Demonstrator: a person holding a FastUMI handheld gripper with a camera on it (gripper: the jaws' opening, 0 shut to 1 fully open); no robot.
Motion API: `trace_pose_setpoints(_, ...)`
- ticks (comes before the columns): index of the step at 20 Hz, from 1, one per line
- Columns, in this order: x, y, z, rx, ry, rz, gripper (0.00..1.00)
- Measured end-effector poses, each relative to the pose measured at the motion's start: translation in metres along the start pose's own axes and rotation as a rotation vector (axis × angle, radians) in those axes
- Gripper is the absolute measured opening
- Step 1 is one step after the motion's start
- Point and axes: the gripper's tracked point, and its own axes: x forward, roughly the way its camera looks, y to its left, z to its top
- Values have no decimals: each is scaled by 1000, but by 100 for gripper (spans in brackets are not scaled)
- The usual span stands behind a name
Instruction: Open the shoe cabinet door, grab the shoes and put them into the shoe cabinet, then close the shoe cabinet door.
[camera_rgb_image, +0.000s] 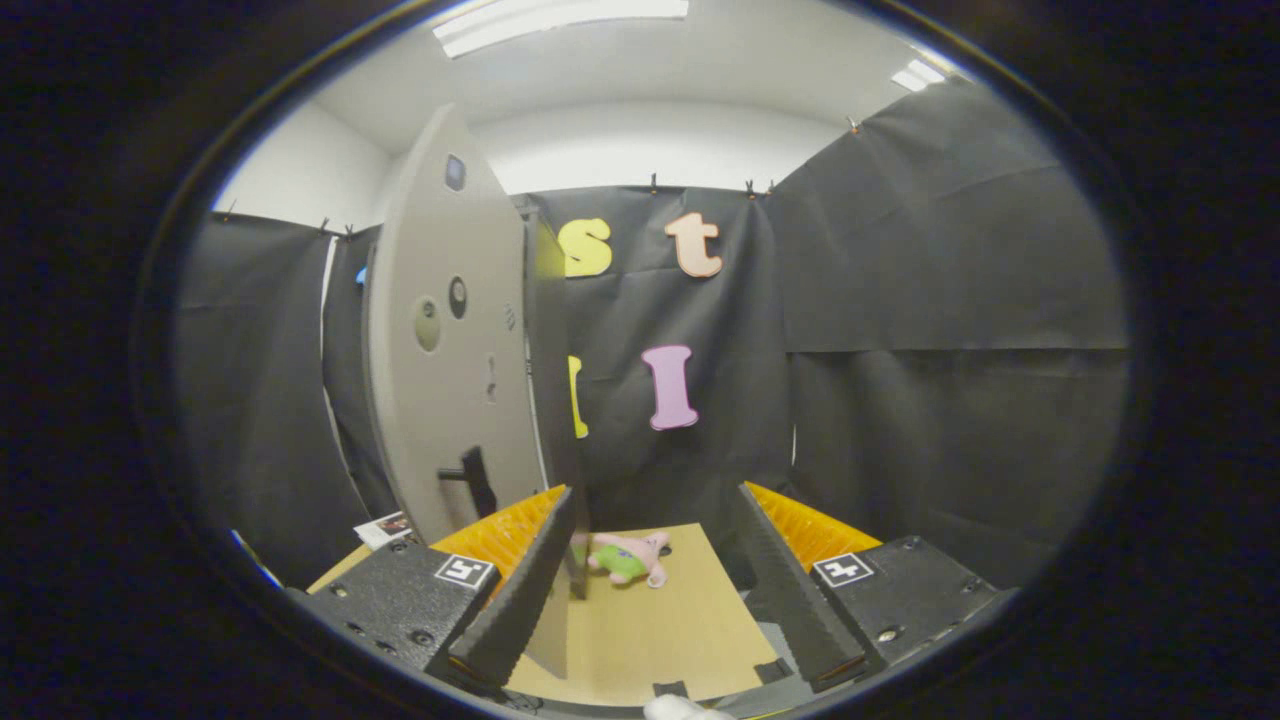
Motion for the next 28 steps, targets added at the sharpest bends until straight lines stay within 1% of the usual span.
trace_pose_setpoints(3,32,-15,-7,-34,24,0,100)
trace_pose_setpoints(5,47,-10,-13,-26,39,15,100)
trace_pose_setpoints(9,69,28,-20,-19,66,87,100)
trace_pose_setpoints(11,71,51,-26,-32,90,119,100)
trace_pose_setpoints(14,68,78,-32,-46,106,144,100)
trace_pose_setpoints(16,65,77,-36,-76,114,116,100)
trace_pose_setpoints(18,64,87,-40,-45,126,119,99)
trace_pose_setpoints(22,55,92,-35,-58,114,68,97)
trace_pose_setpoints(25,48,117,-37,-61,108,74,97)
trace_pose_setpoints(28,43,153,-38,-78,96,83,97)
